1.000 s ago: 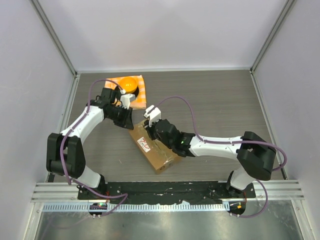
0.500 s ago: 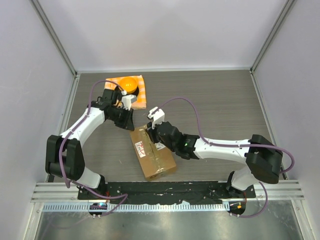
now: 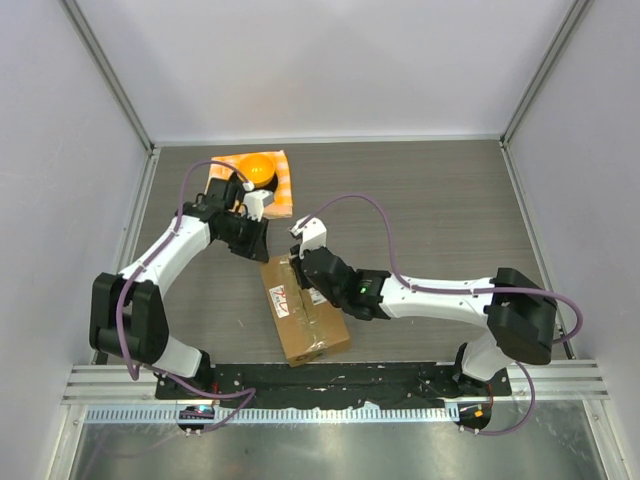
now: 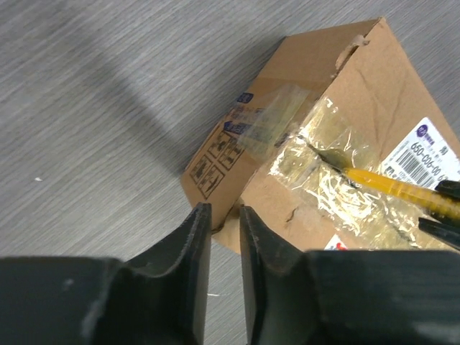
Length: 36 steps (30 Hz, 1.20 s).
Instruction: Unpack the express box
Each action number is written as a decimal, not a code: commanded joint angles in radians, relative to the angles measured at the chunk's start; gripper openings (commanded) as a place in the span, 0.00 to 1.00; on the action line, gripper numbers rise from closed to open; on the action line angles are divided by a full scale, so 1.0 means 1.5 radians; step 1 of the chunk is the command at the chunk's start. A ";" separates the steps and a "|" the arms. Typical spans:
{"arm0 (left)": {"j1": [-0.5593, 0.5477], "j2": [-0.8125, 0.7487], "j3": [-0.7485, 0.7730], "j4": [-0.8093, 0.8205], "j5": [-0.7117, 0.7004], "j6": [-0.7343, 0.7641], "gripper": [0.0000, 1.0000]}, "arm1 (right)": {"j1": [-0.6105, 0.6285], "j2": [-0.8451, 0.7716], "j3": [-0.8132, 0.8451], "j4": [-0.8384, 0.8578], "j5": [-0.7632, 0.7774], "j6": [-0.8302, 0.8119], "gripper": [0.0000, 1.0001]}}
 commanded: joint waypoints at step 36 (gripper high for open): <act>-0.092 0.282 0.235 -0.007 0.188 0.144 0.31 | -0.014 0.048 0.014 -0.017 -0.129 -0.066 0.01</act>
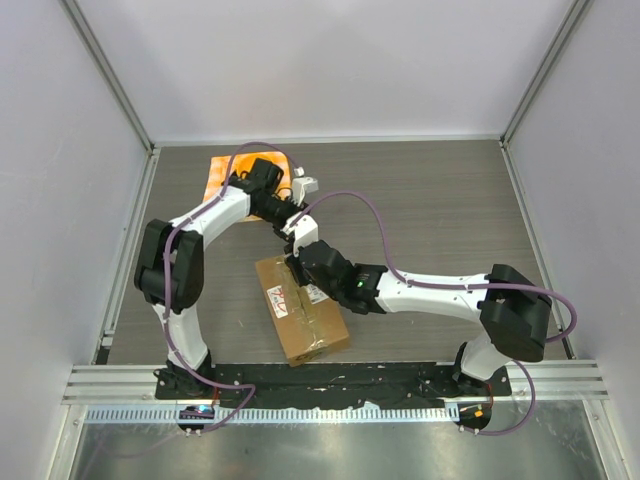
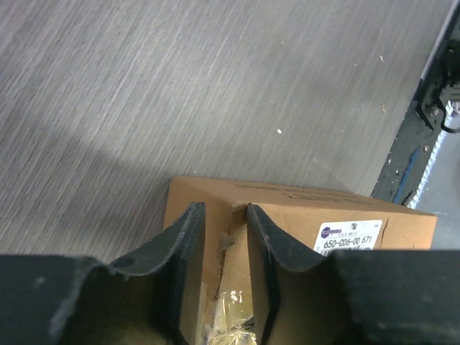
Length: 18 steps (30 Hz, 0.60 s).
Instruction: Unpack the express box
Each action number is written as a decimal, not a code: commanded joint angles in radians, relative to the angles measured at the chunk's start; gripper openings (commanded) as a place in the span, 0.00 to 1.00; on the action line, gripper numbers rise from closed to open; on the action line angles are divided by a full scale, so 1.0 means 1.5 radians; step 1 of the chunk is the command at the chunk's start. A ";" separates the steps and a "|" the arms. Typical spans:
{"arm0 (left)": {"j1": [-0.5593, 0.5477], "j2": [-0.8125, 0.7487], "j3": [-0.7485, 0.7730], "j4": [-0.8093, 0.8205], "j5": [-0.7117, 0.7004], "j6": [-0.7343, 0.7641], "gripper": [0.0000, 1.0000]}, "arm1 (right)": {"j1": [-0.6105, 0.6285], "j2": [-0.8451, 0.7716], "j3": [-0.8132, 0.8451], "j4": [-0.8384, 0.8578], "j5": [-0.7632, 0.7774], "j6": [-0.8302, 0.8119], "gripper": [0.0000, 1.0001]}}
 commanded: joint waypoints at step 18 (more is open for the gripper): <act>0.046 -0.017 -0.021 0.048 -0.167 0.084 0.00 | -0.007 0.036 0.034 -0.052 -0.060 -0.060 0.01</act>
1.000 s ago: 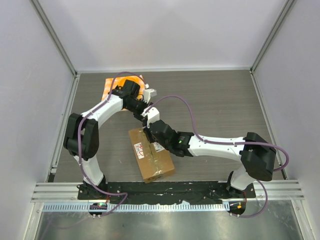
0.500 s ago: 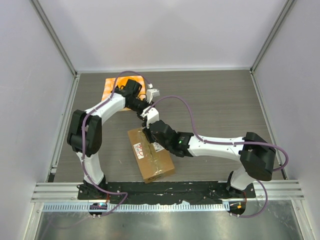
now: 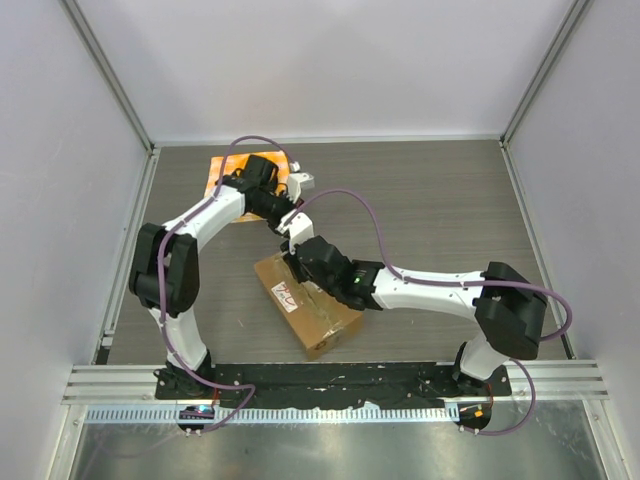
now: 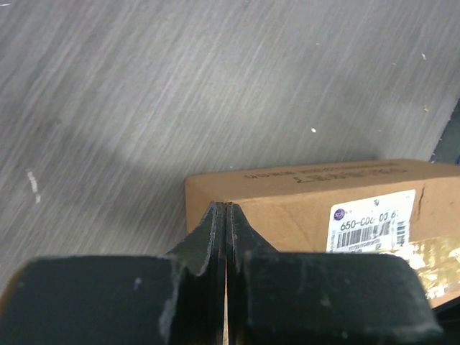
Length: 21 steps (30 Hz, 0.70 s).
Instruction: Unpack the express box
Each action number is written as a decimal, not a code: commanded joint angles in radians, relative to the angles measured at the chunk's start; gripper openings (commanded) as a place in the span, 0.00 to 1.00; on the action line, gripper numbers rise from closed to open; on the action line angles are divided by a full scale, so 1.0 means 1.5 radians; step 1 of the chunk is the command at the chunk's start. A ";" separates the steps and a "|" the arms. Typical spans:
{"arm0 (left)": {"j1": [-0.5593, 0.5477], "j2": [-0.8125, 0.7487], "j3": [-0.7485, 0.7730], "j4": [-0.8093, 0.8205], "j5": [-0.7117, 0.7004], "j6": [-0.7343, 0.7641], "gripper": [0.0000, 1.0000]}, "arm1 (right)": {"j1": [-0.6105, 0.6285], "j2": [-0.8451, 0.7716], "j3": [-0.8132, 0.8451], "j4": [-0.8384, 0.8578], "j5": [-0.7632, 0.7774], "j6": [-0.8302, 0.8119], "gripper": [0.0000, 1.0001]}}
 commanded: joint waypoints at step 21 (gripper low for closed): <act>0.048 -0.143 -0.036 -0.116 -0.058 0.011 0.60 | -0.007 0.005 -0.021 -0.047 -0.060 -0.010 0.01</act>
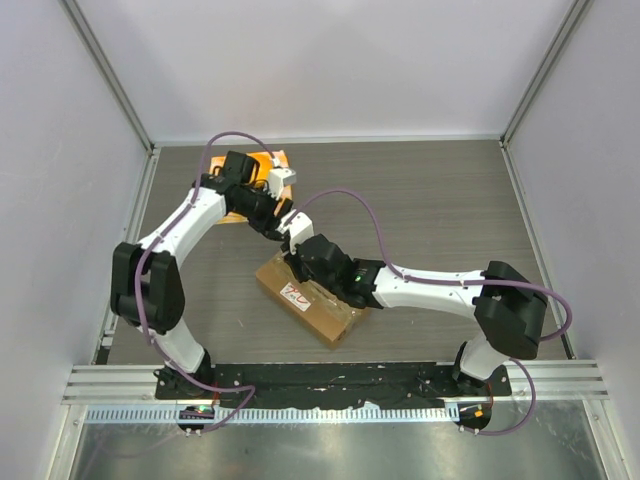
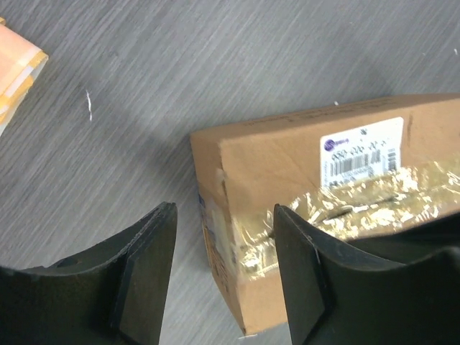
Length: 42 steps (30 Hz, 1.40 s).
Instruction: Unpack the express box
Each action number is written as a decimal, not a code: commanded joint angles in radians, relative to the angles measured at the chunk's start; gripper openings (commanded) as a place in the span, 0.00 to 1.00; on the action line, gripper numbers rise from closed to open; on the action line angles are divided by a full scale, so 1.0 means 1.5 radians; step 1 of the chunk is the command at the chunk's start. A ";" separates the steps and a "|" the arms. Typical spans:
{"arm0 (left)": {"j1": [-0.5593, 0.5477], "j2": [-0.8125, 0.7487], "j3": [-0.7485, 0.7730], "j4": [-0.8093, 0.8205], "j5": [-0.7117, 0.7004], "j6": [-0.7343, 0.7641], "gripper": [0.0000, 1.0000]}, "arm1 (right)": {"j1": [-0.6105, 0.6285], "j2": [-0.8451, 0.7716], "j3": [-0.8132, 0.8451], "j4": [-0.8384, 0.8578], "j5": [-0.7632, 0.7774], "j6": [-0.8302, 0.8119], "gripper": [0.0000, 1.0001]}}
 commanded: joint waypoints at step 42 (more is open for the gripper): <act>-0.048 -0.046 -0.207 0.078 -0.230 -0.085 0.00 | 0.015 -0.150 -0.062 -0.170 -0.046 0.041 0.01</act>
